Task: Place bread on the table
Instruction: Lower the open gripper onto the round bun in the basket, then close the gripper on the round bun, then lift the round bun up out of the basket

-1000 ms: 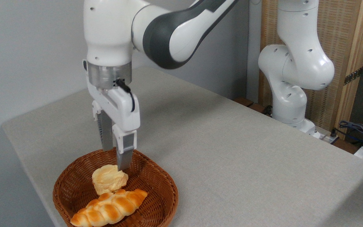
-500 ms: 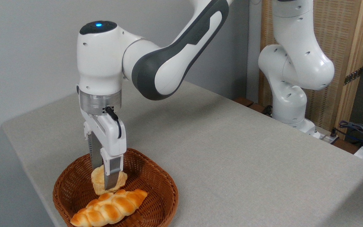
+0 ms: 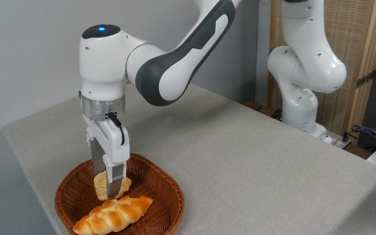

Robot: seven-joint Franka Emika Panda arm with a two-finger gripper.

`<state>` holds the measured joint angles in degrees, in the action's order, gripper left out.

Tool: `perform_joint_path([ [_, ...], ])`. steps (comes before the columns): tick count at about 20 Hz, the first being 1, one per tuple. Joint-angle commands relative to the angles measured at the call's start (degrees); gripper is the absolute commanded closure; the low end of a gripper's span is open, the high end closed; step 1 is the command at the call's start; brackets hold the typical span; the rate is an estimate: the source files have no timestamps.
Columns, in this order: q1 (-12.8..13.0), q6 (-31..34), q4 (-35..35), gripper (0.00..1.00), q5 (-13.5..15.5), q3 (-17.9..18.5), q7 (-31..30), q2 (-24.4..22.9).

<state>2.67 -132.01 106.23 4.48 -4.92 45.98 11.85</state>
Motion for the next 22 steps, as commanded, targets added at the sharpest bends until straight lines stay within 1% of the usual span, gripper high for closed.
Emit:
perform_joint_path([
  [1, 0.0, 0.0, -0.6, 0.50, -0.1, -0.1, 0.2, 0.0],
  [7, 0.0, 1.0, -0.7, 0.49, 0.0, 0.0, -0.2, -0.6],
  [10, -0.2, 5.6, -0.7, 0.46, 0.8, 0.5, -0.5, -4.2],
  [13, -0.2, 10.0, -0.7, 0.45, 1.1, 0.5, -0.6, -8.0],
  [15, -0.3, 13.2, -0.7, 0.45, 2.2, 0.7, -1.4, -10.9],
  [17, -0.4, 16.8, -0.7, 0.44, 2.5, 0.8, -1.9, -13.5],
  [20, -0.3, 23.0, -0.5, 0.44, 2.4, 1.4, -1.5, -14.8],
  [22, -0.2, 26.7, -0.3, 0.40, 2.4, 1.4, -1.4, -15.1],
])
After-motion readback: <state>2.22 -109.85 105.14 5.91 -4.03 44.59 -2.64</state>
